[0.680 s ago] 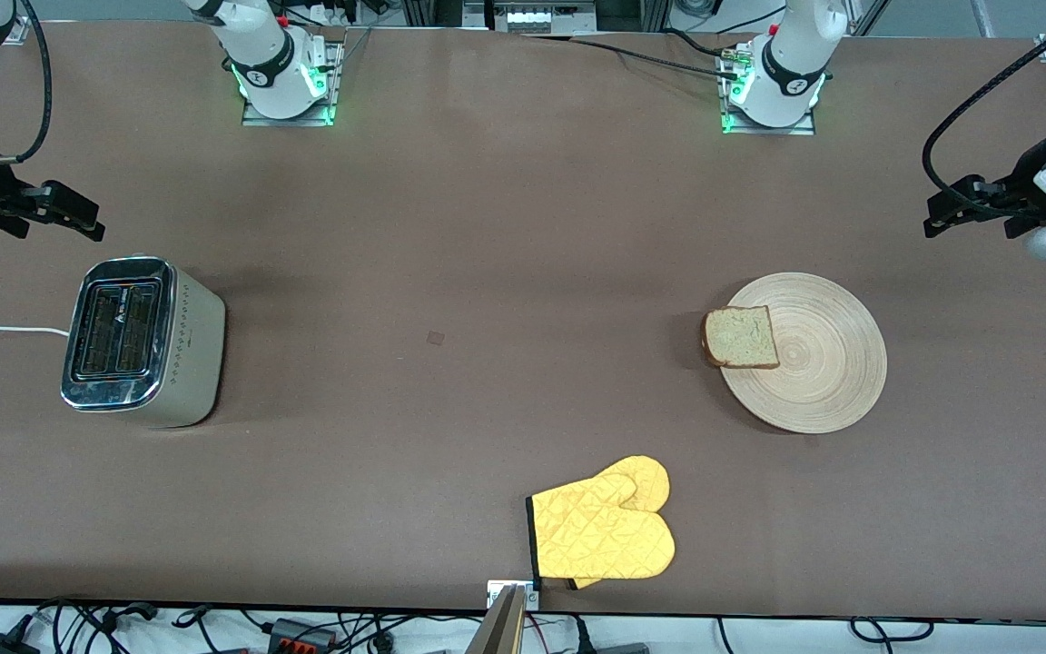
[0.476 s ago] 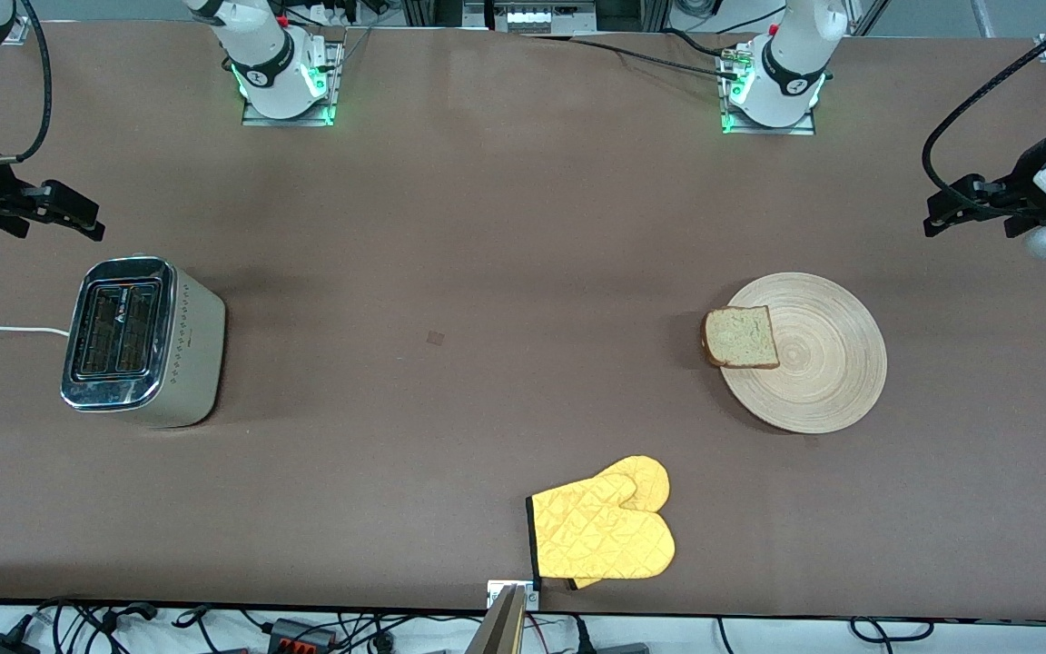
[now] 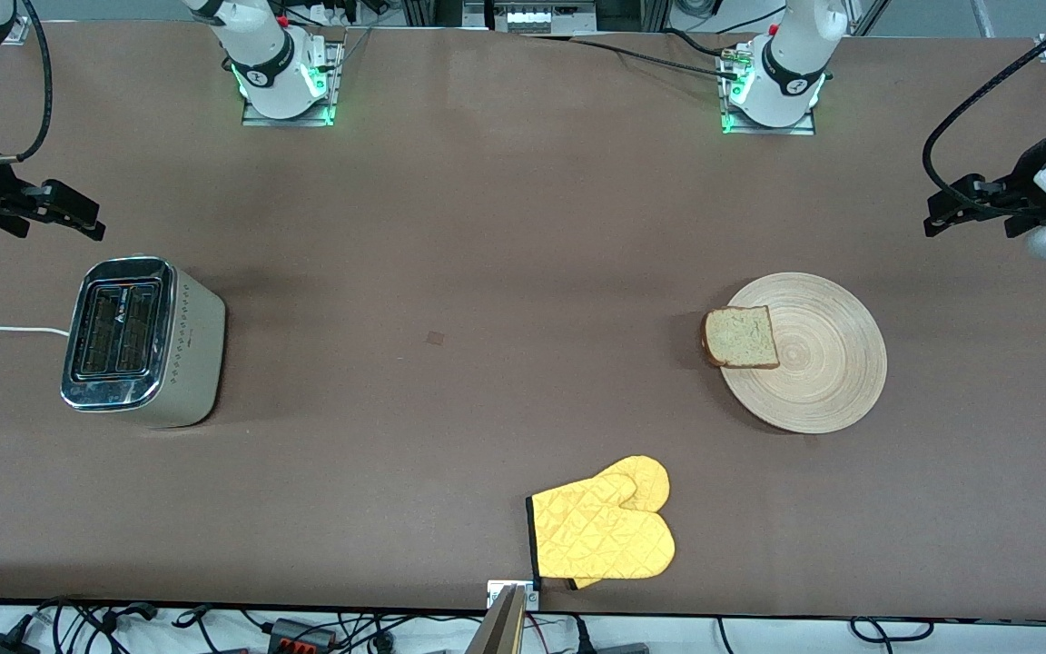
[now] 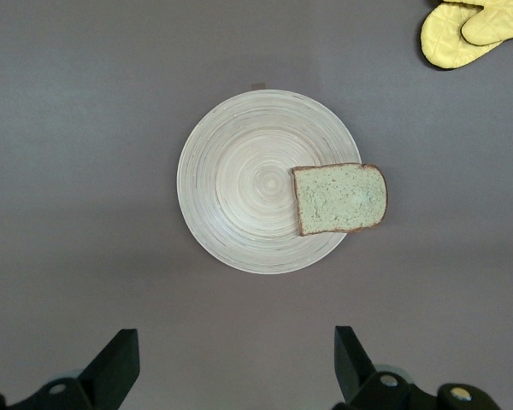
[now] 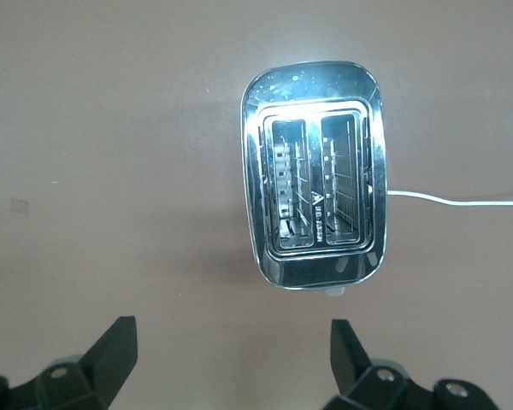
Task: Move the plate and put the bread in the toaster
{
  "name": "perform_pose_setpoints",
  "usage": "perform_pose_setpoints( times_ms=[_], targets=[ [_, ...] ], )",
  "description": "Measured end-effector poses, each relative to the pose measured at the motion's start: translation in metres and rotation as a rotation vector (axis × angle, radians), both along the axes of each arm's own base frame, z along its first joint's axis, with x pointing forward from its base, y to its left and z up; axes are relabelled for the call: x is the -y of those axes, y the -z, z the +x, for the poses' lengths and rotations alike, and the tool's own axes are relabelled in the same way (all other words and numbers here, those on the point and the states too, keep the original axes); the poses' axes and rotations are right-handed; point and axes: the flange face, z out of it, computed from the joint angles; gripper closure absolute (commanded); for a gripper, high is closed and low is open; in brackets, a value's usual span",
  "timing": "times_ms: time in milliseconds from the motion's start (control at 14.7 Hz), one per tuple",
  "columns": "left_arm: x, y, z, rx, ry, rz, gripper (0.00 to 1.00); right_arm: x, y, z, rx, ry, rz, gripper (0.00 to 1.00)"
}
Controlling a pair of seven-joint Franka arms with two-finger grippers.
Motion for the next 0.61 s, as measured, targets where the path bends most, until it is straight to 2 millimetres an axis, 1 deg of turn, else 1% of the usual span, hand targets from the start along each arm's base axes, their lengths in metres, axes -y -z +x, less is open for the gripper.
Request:
perform_pose_setpoints(
  times_ms=[476,612],
  targets=[
    [-0.001,-0.0001,0.0,0.0,-0.002,0.0,0.0,0.0,0.0,0.0,0.0,0.0,0.0,0.0],
    [-0.0087,0.0001,0.0001,0.0,-0.015,0.0,0.0,0.0,0.0,0.0,0.0,0.0,0.0,0.0]
  ],
)
